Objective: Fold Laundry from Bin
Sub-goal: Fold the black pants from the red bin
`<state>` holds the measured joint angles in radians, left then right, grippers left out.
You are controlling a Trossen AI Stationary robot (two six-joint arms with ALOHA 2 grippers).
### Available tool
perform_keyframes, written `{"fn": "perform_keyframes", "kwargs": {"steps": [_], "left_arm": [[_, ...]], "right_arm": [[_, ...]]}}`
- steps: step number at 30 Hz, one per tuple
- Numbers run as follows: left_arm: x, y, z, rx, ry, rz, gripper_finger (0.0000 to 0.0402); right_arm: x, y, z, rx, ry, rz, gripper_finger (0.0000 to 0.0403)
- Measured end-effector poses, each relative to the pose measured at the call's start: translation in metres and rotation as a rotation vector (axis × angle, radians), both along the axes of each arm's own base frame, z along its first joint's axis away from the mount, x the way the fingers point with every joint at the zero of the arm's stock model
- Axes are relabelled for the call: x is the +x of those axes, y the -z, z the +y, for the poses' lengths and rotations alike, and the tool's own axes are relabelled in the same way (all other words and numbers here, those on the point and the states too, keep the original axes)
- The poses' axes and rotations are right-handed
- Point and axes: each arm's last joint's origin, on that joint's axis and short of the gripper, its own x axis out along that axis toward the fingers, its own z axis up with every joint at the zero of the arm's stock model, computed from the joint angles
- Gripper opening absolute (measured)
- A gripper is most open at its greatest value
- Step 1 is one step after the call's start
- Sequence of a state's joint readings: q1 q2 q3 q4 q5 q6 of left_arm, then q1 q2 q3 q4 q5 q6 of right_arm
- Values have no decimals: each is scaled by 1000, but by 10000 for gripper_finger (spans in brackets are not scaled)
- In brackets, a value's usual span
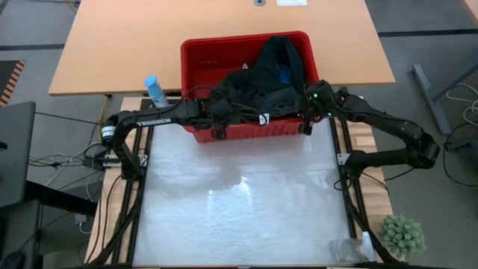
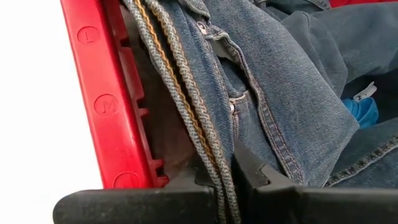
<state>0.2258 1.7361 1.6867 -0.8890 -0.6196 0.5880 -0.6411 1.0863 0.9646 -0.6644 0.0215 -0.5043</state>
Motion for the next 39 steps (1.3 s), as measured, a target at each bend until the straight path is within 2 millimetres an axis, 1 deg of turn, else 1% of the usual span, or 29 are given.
{"fn": "perform_keyframes", "kwargs": {"steps": [3, 5, 7, 9, 12, 17, 21, 27, 31, 34, 39], "left_arm": [[-1, -3, 1, 52, -15, 16, 7], [-3, -8, 2, 99, -26, 27, 7], [-3, -18, 2, 143, -37, 20, 6], [-4, -31, 4, 183, -52, -3, 6], [-6, -53, 8, 233, -72, -43, 5], [-15, -91, 15, 305, -117, -125, 4], [-23, -120, 13, 358, -134, -181, 4], [-35, -161, -1, 416, -138, -303, 8], [-42, -185, -15, 489, -130, -339, 8], [-45, -198, -29, 543, -106, -342, 4], [-44, -217, -56, 633, -83, -379, 8]], "right_arm": [[1, -2, -1, -14, 5, -24, 37], [3, -4, -2, -34, 8, -47, 37], [4, -9, -4, -61, 21, -60, 37], [4, -19, -5, -104, 42, -69, 37], [4, -39, -7, -185, 60, -90, 37], [1, -83, -7, -304, 79, -178, 37], [-5, -119, -2, -375, 80, -259, 37], [-16, -172, 14, -467, 59, -404, 37], [-24, -202, 29, -514, 24, -504, 37], [-29, -221, 44, -526, -44, -583, 37], [-40, -253, 72, -532, -169, -732, 37]]}}
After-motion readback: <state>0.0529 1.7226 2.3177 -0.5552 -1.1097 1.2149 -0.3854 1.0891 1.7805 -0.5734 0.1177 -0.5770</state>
